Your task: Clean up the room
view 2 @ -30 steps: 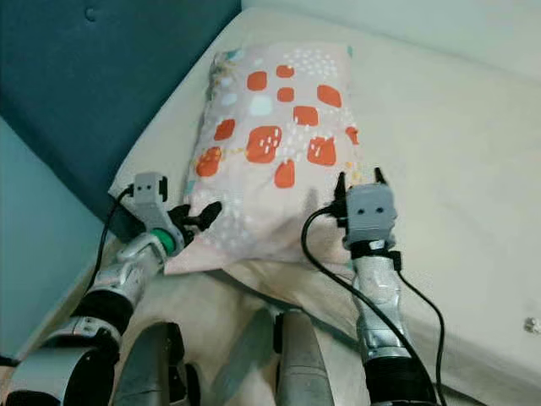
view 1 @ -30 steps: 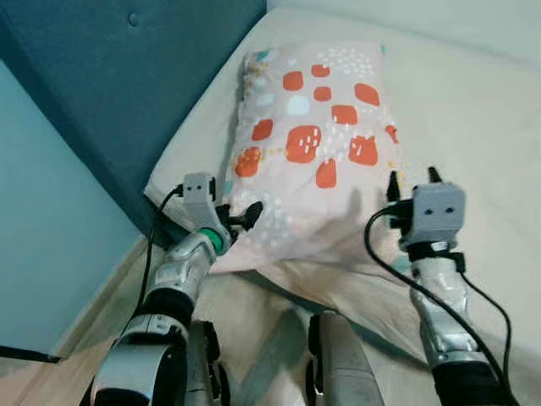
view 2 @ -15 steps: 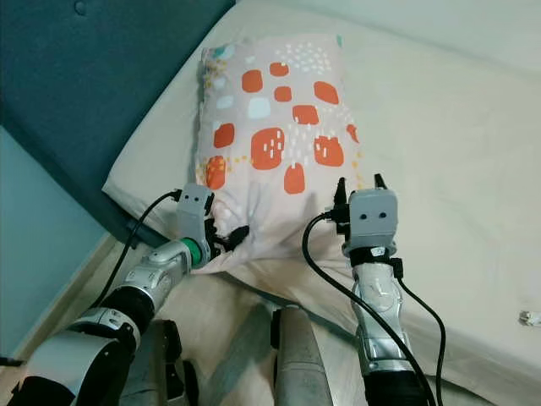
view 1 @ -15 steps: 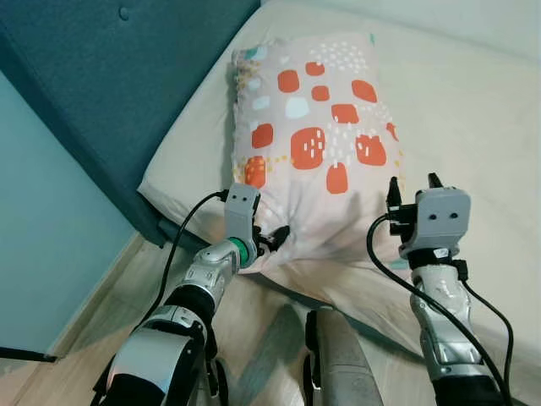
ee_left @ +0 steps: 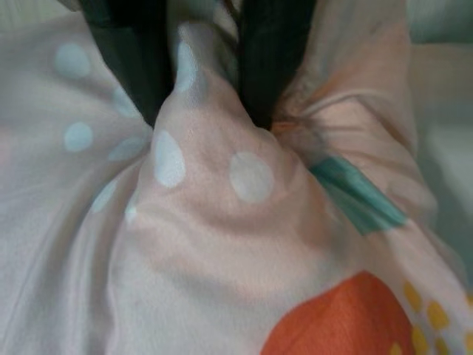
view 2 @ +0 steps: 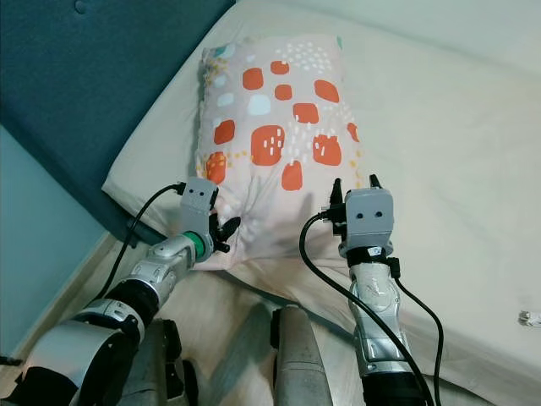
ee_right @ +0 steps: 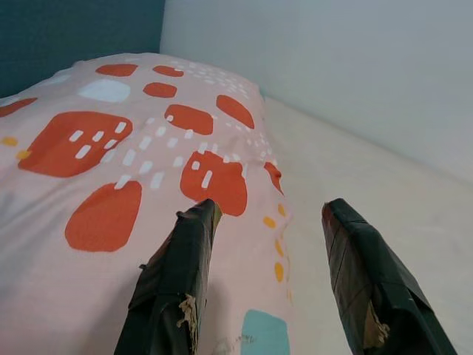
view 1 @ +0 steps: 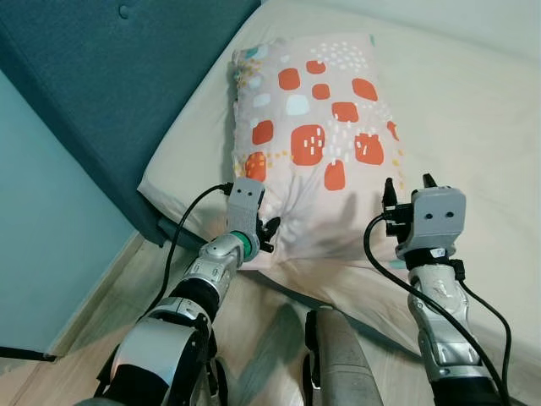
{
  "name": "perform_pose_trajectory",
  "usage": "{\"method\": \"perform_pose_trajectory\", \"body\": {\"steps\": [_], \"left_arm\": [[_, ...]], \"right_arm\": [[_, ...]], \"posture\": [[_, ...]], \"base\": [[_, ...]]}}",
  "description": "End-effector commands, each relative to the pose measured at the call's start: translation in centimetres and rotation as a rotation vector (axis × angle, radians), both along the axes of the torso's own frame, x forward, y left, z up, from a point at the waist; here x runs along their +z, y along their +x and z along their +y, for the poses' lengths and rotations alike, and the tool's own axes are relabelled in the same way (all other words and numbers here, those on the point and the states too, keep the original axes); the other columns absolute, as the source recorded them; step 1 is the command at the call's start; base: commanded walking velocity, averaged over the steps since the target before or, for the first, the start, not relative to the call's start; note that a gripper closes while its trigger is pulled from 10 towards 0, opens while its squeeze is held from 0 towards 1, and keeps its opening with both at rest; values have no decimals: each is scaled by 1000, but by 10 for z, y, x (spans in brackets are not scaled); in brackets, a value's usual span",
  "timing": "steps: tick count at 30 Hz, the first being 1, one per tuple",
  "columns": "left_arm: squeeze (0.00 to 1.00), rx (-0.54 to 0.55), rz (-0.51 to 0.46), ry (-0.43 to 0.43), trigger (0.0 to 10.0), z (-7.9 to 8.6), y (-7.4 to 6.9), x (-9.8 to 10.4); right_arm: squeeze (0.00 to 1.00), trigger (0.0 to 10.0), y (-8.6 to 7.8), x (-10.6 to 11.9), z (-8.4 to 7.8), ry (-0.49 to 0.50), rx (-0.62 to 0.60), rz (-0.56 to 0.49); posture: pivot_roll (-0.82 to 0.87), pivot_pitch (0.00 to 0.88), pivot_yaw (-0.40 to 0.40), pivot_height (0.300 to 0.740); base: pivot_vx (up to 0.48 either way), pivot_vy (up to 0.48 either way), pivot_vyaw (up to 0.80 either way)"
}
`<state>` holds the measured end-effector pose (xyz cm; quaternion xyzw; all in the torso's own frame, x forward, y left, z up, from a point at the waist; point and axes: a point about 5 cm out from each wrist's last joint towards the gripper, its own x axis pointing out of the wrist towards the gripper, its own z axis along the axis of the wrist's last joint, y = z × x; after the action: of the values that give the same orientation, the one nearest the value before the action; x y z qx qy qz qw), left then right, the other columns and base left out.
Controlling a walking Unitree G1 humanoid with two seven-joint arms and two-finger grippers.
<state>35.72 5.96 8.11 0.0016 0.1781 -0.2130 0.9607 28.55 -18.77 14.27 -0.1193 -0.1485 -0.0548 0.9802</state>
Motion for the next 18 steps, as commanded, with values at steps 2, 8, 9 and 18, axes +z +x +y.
{"method": "perform_pose_trajectory", "body": {"steps": [2,8,9,18], "left_arm": [[0,3,-41,114,0,-1,0,-1],[0,137,-165,328,0,18,16,19],[0,137,-165,328,0,18,16,19],[0,419,-464,493,10000,55,51,100]], "right_arm": [[0,10000,-4,-6,1,8,1,27],[0,10000,-4,-6,1,12,4,32],[0,10000,-4,-6,1,12,4,32],[0,10000,-2,-6,6,14,21,36]], "posture": [[-204,163,39,625],[-197,162,34,625],[-197,162,34,625],[-204,146,30,625]], "base": [[0,0,0],[0,0,0],[0,0,0],[0,0,0]]}}
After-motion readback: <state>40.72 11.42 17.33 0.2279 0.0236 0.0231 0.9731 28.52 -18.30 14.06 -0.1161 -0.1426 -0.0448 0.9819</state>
